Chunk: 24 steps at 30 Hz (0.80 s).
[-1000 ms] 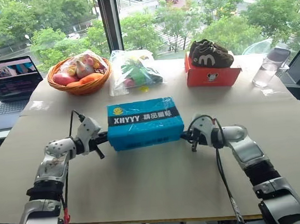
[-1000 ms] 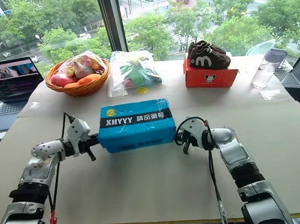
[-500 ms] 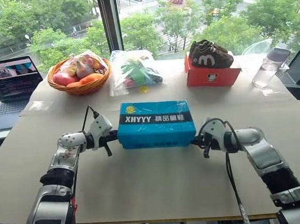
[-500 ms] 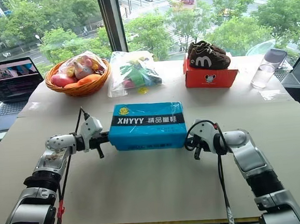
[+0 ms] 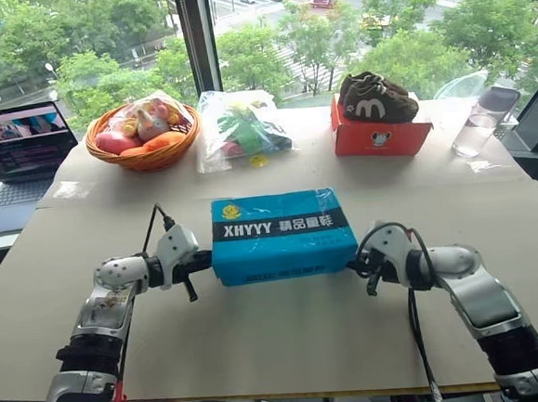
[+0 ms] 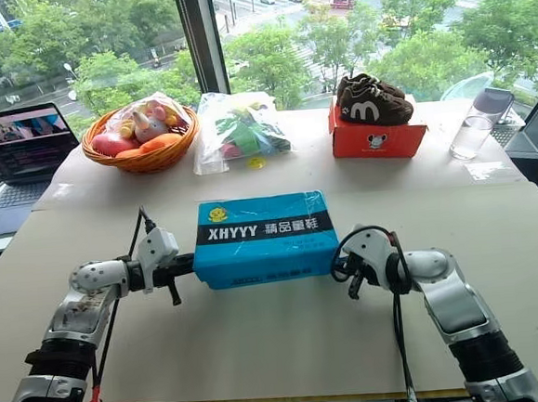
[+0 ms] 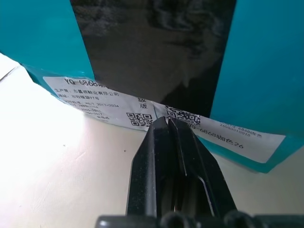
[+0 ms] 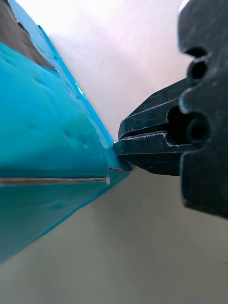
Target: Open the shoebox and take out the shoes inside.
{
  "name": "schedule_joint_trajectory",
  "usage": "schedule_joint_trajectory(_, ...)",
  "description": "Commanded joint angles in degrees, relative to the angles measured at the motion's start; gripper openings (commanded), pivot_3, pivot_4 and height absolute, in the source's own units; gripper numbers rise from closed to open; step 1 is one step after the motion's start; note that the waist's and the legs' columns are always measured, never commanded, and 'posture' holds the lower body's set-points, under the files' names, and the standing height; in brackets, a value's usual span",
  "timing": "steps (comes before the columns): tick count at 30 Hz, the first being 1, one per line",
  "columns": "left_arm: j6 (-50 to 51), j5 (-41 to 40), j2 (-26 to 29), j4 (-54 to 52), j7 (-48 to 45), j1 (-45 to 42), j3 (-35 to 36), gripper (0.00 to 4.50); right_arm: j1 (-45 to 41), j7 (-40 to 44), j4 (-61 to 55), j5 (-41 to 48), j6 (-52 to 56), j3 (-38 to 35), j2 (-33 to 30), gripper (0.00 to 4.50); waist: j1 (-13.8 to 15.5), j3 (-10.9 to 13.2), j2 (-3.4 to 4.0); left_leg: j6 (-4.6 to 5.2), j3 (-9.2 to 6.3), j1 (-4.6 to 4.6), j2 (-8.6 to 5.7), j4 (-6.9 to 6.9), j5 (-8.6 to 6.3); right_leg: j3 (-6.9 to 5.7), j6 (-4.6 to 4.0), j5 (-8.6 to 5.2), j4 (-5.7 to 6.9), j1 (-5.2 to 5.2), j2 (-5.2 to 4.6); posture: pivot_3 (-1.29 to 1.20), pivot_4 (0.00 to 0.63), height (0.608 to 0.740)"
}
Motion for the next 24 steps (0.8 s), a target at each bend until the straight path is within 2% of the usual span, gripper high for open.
schedule_joint_trajectory(1,-3.3,0.1,-0.9,2.5,1.6,-2.4,0.0,0.06,0.7,2.1,-3.5,3.0,0.1,1.6,0.0,0.0,0.0,0.0,0.0,0.0,0.0,0.0,0.0,0.0,0.0,0.0,0.0,0.0,0.0,0.0,0.0,0.0,0.15,0.74)
schedule_joint_trajectory(7,-9.0,0.9,0.7,8.3,4.1,-4.2,1.7,0.06,2.0,3.4,-2.4,3.6,-0.8,-0.3,-3.9,0.0,0.0,0.0,-0.01,0.0,0.0,-0.01,0.0,0.0,0.0,-0.01,0.0,0.0,-0.01,0.0,0.0,0.0,0.15,0.74)
schedule_joint_trajectory(10,-7.9,-1.5,1.2,5.5,3.6,-1.9,2.8,0.06,2.0,3.0,-0.3,3.6,-2.2,-1.8,-5.7,0.0,0.1,0.0,-0.01,0.0,0.0,-0.04,0.0,0.0,0.0,-0.01,0.0,0.0,-0.04,-0.02,0.0,0.0,0.15,0.74)
schedule_joint_trajectory(13,-5.4,-4.0,2.4,0.0,2.8,2.2,4.2,0.06,1.9,2.5,0.9,3.8,-3.1,-2.4,-6.9,0.0,0.0,0.0,-0.01,0.0,0.01,-0.05,-0.01,0.0,0.0,0.0,0.0,0.0,-0.05,-0.02,-0.01,0.0,0.15,0.74)
schedule_joint_trajectory(16,-0.9,-8.6,4.7,-10.1,2.0,9.8,7.6,0.06,3.1,1.9,0.3,4.8,-2.9,-4.0,-7.9,0.0,-0.2,0.0,0.0,0.0,0.01,-0.05,0.04,-0.01,-0.01,0.01,0.0,0.0,-0.05,-0.05,0.0,0.0,0.15,0.74)
schedule_joint_trajectory(20,6.4,-17.8,5.0,-25.3,2.7,21.5,12.8,0.06,9.2,3.1,-4.2,6.7,-1.5,-6.3,-10.5,0.0,0.3,0.0,0.0,0.01,0.01,-0.1,0.04,-0.02,-0.02,0.05,-0.01,0.0,-0.07,-0.09,-0.02,0.0,0.15,0.74)
schedule_joint_trajectory(24,9.1,-20.4,4.2,-36.5,4.1,32.6,13.3,0.06,17.2,5.9,-10.5,10.3,1.3,-8.6,-14.2,0.0,1.0,0.0,0.01,0.05,0.01,-0.14,0.04,-0.02,-0.05,0.03,-0.03,-0.02,-0.19,-0.02,-0.05,0.0,0.15,0.74)
